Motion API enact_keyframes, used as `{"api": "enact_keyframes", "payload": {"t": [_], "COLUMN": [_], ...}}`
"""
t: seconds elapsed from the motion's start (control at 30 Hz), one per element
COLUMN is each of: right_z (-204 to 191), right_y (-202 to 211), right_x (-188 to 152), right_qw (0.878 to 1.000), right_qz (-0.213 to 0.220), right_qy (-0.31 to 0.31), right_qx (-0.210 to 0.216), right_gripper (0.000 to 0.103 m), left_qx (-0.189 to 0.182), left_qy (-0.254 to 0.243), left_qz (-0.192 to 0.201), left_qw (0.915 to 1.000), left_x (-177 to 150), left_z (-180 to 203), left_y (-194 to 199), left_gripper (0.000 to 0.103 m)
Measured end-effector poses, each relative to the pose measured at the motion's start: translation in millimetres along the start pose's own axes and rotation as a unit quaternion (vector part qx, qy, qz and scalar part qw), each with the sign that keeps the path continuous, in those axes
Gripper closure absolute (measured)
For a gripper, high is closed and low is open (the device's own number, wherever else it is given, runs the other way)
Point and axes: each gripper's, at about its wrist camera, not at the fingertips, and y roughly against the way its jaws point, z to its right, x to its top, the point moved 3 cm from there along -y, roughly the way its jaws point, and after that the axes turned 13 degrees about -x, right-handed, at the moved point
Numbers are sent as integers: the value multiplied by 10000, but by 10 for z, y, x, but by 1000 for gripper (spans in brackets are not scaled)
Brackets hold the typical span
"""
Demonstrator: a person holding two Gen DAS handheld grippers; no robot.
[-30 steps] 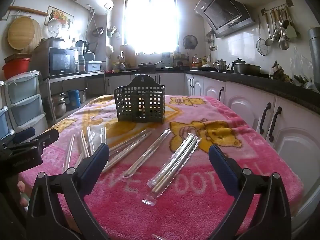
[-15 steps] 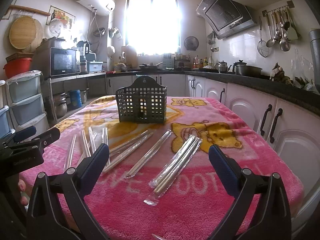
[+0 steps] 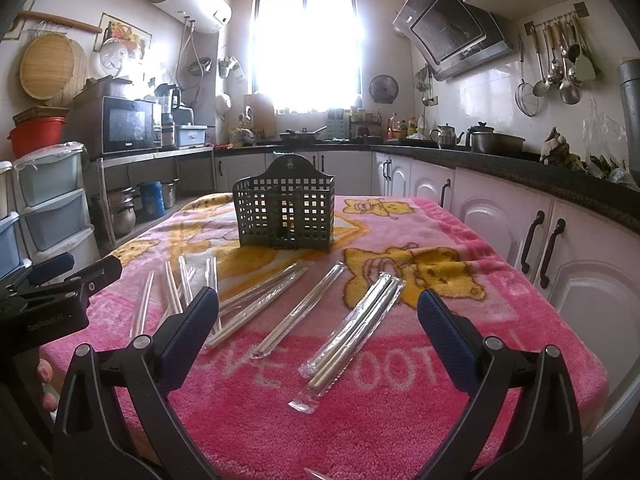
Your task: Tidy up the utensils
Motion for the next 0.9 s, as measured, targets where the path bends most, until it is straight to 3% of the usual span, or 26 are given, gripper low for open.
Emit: {"api": "enact_keyframes", "payload": {"t": [0.9], "right_z": [13], "right_y": [37], "right_x": [22], "right_qw": [10000], "right_qz": [7], "right_qy": [-19], "right_qx": [19], "right_gripper": [6], "left_qx": [-6], "left_qy": [15], "left_qz": [-3], "left_qw": [10000], "left_x": [43], "left_z": [14], "left_y": [0], "left_gripper": [11]}}
